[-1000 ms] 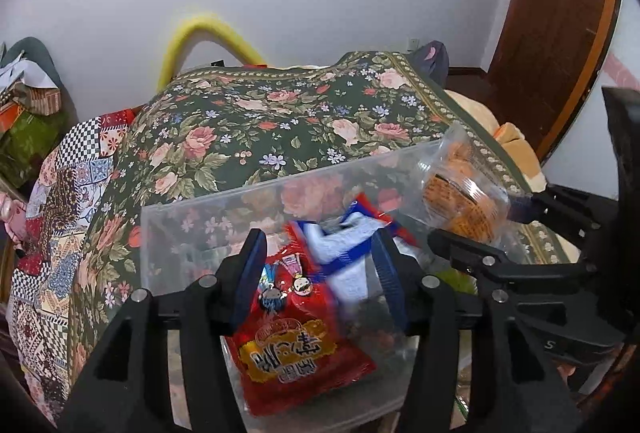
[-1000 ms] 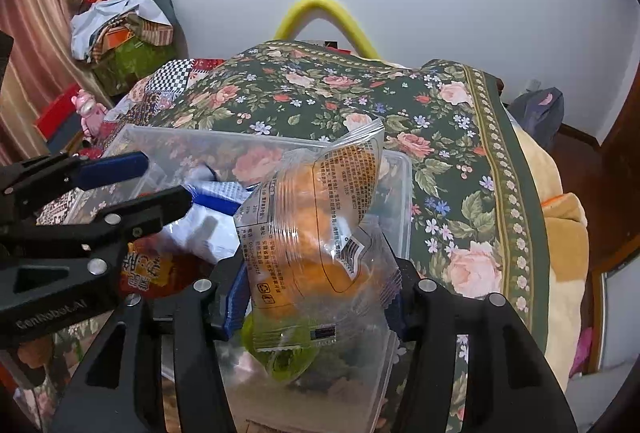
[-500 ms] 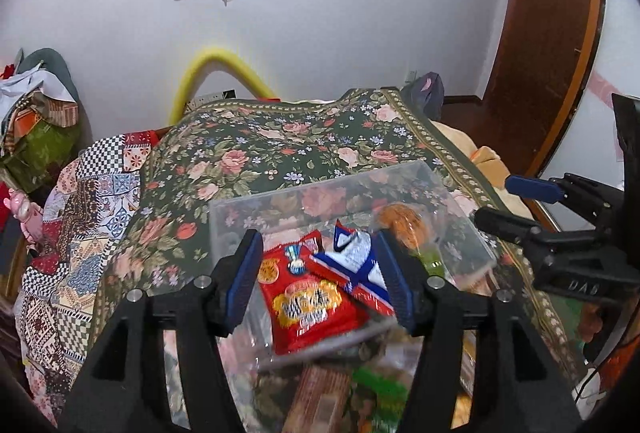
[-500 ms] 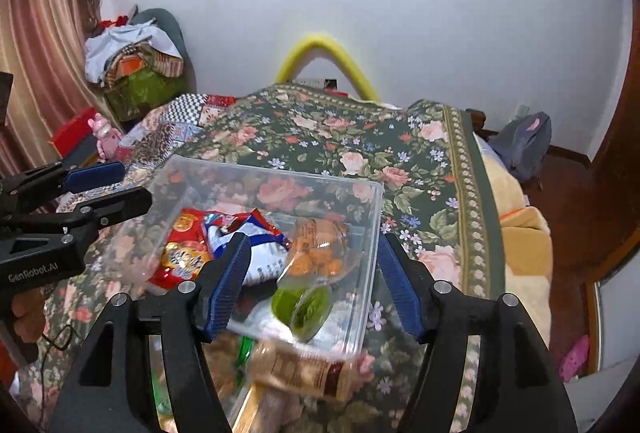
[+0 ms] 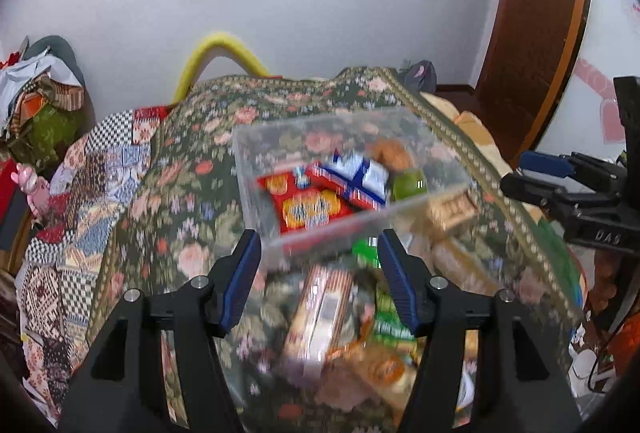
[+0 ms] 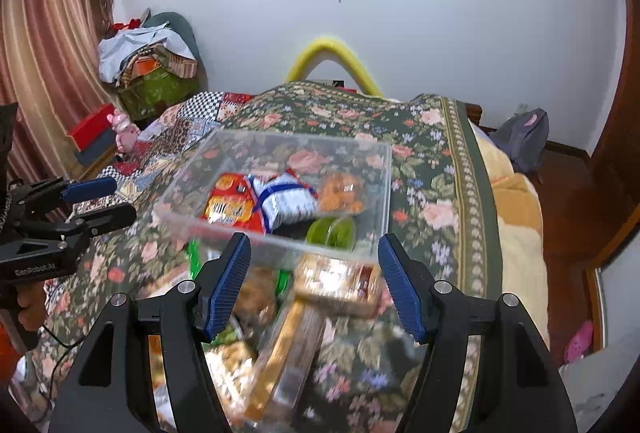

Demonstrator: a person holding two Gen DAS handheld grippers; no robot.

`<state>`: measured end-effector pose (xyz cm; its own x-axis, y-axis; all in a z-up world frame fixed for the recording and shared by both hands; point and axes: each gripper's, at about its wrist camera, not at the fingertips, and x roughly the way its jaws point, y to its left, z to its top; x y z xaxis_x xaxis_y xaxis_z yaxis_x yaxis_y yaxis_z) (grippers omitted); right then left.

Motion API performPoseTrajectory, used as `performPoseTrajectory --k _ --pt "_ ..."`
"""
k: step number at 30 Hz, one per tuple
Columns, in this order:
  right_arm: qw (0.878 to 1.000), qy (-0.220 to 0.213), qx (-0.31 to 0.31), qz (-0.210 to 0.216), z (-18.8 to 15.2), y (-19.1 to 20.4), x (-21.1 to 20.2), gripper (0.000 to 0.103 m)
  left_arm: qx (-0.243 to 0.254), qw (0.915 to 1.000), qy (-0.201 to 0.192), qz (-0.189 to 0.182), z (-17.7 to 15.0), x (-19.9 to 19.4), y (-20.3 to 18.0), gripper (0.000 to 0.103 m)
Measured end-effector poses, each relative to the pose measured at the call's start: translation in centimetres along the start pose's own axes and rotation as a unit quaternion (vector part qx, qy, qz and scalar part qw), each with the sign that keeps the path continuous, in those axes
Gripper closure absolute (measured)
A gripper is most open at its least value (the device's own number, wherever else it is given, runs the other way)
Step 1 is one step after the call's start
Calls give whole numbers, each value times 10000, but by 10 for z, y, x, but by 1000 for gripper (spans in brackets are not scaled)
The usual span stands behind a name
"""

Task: Organize snacks
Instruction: 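Grasp the wafer pack with the left tool while the right tool grasps the gold-striped biscuit pack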

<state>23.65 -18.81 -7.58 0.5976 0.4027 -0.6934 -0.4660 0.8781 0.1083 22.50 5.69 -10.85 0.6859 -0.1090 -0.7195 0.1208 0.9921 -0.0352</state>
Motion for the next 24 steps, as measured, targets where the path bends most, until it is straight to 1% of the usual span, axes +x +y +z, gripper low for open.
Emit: performPoseTrajectory --k 5,10,14,17,20,22,24 --pt "9997 198 118 67 -21 1 5 40 -167 9996 212 5 -27 11 9 43" --pt "9985 537 121 54 -46 5 22 40 -318 9977 601 12 -47 42 18 43" --pt "9968 775 175 109 -61 8 37 40 -441 9953 862 -76 -58 65 22 43" --pt "9958 884 193 163 -69 10 47 40 -485 9939 985 -136 -62 79 22 43" --pt "9952 928 207 238 -73 10 54 40 -515 9927 1049 -295 -65 91 20 42" --pt "9946 980 244 257 -75 10 59 41 -462 9929 1083 -195 -67 97 19 42" --pt "9941 999 305 286 -78 9 62 46 -406 9936 1047 -63 -70 101 20 41"
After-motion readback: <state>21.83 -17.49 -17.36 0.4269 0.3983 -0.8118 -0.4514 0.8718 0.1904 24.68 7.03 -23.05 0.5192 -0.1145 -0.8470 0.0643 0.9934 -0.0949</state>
